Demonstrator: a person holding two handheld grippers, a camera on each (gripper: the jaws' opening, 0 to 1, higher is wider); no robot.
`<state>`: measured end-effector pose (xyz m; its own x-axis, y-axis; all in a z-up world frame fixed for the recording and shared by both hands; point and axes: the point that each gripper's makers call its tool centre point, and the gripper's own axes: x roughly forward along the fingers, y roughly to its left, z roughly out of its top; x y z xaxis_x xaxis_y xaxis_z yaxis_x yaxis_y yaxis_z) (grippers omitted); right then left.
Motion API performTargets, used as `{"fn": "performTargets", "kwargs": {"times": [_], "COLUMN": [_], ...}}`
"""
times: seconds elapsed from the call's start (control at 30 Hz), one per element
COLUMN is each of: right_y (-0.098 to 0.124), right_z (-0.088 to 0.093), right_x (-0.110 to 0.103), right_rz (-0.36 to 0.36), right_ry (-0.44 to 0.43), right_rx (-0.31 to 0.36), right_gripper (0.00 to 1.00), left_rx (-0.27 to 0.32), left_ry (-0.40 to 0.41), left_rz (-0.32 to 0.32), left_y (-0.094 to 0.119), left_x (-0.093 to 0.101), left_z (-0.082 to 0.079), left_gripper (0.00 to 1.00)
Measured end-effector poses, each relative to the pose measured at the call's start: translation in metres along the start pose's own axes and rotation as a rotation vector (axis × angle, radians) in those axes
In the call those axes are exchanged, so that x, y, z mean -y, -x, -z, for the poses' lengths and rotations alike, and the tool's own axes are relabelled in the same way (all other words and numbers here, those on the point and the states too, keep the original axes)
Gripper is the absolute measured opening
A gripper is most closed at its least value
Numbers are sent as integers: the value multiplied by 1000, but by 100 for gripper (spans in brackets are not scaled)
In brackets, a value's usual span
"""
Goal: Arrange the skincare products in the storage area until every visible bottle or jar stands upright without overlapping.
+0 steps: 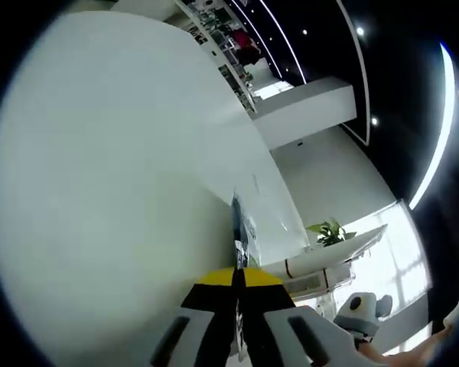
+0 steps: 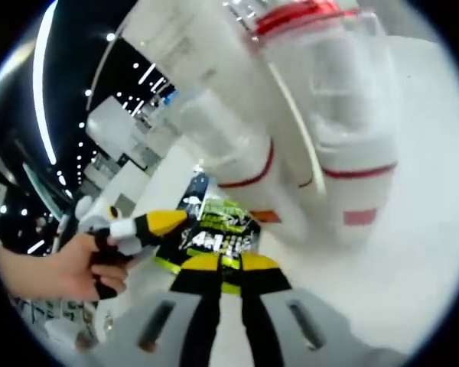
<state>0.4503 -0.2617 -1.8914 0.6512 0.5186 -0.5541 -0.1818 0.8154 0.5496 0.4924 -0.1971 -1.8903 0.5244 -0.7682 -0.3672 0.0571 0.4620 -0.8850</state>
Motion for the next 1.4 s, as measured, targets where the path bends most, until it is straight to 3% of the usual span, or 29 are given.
{"fn": "performTargets", "kwargs": {"times": [0.37, 0.53, 0.67, 0.9, 1.1, 1.4], "right_y": [-5, -2, -3, -3, -1, 20], "right_z": [8, 10, 10, 10, 1, -2], "right_x": [-3, 1, 5, 5, -4, -30], "right_rz": [14, 40, 58, 72, 60, -16], "right_ry": [75, 59, 68, 72, 84, 144], "right_rx": [-31, -40, -44, -39, -11, 12], "right_gripper": [10, 7, 3, 3, 14, 22], "left_rx": [-26, -53, -54, -58, -58, -32], "left_ry": [-45, -48, -107, -186, -276, -341], "left_rz": [-35, -34, -46, -60, -48, -58], "left_y": [-1, 0, 7, 33, 64, 111], "left_x": [-6, -4, 0, 1, 10, 14], "left_z": [5, 8, 3, -7, -9, 2], "left_gripper": [2, 3, 14, 18, 22, 25]}}
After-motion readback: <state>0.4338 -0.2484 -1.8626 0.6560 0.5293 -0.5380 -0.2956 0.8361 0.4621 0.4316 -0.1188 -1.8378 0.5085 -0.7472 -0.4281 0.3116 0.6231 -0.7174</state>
